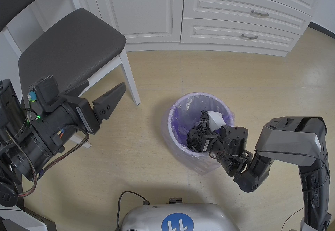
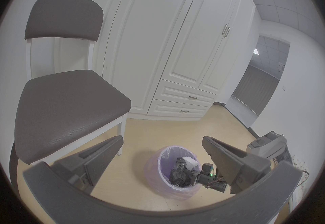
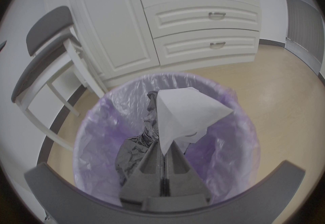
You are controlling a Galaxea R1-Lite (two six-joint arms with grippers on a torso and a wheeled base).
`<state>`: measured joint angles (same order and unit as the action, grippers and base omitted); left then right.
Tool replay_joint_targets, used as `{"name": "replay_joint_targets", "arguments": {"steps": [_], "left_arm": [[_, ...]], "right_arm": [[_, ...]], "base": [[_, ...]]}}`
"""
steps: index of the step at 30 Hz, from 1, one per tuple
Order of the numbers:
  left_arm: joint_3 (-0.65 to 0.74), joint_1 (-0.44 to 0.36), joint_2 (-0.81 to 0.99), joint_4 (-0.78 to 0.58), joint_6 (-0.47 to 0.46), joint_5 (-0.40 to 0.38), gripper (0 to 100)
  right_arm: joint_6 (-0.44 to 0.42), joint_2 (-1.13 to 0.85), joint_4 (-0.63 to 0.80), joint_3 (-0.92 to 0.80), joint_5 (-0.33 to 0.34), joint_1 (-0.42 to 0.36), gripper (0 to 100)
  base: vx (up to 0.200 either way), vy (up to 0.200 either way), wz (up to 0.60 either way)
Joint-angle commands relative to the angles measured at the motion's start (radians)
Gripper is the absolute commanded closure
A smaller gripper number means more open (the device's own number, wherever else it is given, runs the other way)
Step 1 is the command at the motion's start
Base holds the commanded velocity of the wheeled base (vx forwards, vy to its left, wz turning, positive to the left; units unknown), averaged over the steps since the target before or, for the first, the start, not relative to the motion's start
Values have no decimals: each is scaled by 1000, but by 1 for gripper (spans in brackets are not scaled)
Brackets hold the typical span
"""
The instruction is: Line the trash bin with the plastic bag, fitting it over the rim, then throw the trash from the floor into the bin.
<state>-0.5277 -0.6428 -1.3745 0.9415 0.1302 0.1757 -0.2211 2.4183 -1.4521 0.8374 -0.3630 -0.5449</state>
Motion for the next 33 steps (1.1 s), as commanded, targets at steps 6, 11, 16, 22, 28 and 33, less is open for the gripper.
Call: {"name": "replay_joint_targets", "arguments": {"steps": [6, 11, 16, 22, 28, 33], "left_arm": [[0, 0, -2, 0, 0, 1, 0], [-2, 0, -2, 0, 0, 1, 0], [0, 0, 2, 0, 0, 1, 0], [0, -2, 5, 0, 0, 1, 0], [0, -2, 5, 0, 0, 1, 0], [0, 0, 5, 0, 0, 1, 0]], "right_arm": [[-18, 4, 3, 34, -1, 10, 100], [-41, 27, -5, 88, -5, 25, 100], [-44, 47, -10, 143, -65, 29, 100], [-40, 47, 3, 114, -65, 25, 100], [-35, 45, 10, 81, -56, 13, 100], [-34, 36, 22, 61, -54, 8, 100]], "base": [[0, 0, 0], [0, 0, 0], [0, 0, 0], [0, 0, 0], [0, 0, 0], [0, 0, 0]]}}
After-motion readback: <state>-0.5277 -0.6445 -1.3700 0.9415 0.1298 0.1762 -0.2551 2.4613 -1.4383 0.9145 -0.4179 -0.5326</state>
